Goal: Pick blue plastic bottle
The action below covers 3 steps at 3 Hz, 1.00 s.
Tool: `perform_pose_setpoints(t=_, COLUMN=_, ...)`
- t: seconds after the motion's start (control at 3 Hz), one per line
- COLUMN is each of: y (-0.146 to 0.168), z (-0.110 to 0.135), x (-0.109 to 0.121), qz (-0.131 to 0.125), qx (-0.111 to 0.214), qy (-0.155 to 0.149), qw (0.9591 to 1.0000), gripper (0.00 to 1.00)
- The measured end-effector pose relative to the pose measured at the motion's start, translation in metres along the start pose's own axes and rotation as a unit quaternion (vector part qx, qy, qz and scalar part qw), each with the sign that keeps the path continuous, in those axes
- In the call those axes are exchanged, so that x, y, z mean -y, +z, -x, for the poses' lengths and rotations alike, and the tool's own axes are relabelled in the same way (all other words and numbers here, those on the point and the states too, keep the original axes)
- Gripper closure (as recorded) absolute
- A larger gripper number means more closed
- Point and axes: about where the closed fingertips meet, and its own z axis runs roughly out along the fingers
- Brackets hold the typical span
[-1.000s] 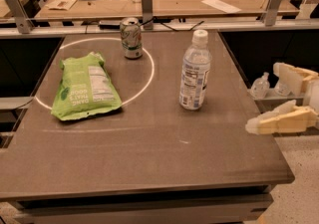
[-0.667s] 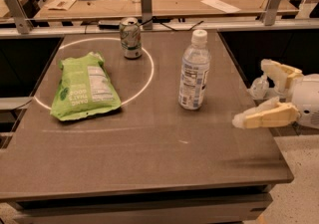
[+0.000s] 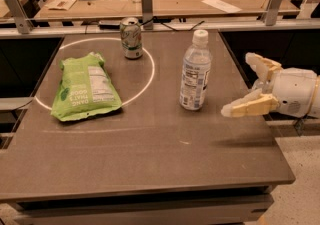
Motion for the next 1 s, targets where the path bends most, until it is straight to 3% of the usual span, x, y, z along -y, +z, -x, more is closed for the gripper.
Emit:
perform_pose_setpoints(t=0.33, y=0.024, z=-0.002, x=0.001, qz=0.042, qx=0.015, qy=0.005, qw=0.999, gripper=0.0)
perform_pose_setpoints(t=1.0, y=0.073, z=0.007, x=-0.013, qz=0.127, qx=0.039, qy=0.01, qw=0.9911, gripper=0.0)
